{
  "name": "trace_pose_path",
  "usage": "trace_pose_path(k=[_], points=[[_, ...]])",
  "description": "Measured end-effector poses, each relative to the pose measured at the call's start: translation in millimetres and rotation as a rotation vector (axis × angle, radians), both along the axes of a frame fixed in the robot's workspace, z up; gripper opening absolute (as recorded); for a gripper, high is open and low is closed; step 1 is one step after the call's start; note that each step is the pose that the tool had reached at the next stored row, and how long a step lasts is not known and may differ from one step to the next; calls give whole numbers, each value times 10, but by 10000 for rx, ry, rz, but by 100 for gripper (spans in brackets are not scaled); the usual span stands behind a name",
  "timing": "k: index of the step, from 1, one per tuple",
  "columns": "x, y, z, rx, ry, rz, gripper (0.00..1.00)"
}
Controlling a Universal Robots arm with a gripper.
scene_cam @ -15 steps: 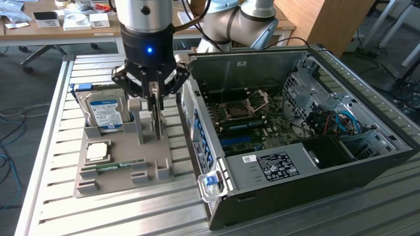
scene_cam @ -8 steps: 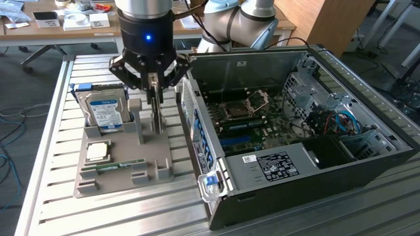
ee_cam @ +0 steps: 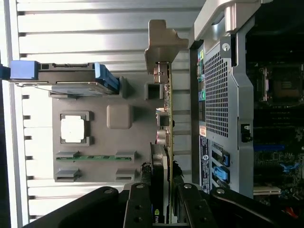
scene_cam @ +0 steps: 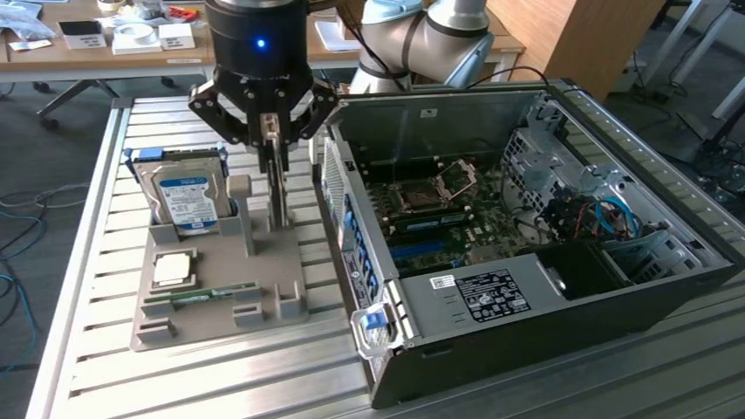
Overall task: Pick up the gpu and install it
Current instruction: 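Pick up the gpu and move the gpu toward the slot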
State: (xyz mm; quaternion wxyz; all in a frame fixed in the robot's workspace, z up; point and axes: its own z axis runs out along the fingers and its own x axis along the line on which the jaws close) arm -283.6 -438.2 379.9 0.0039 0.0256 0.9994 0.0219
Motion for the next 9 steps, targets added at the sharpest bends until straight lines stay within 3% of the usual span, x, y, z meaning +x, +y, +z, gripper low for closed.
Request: trace_pose_path(k=[9], points=[[0,0,190,0,0,0,27]])
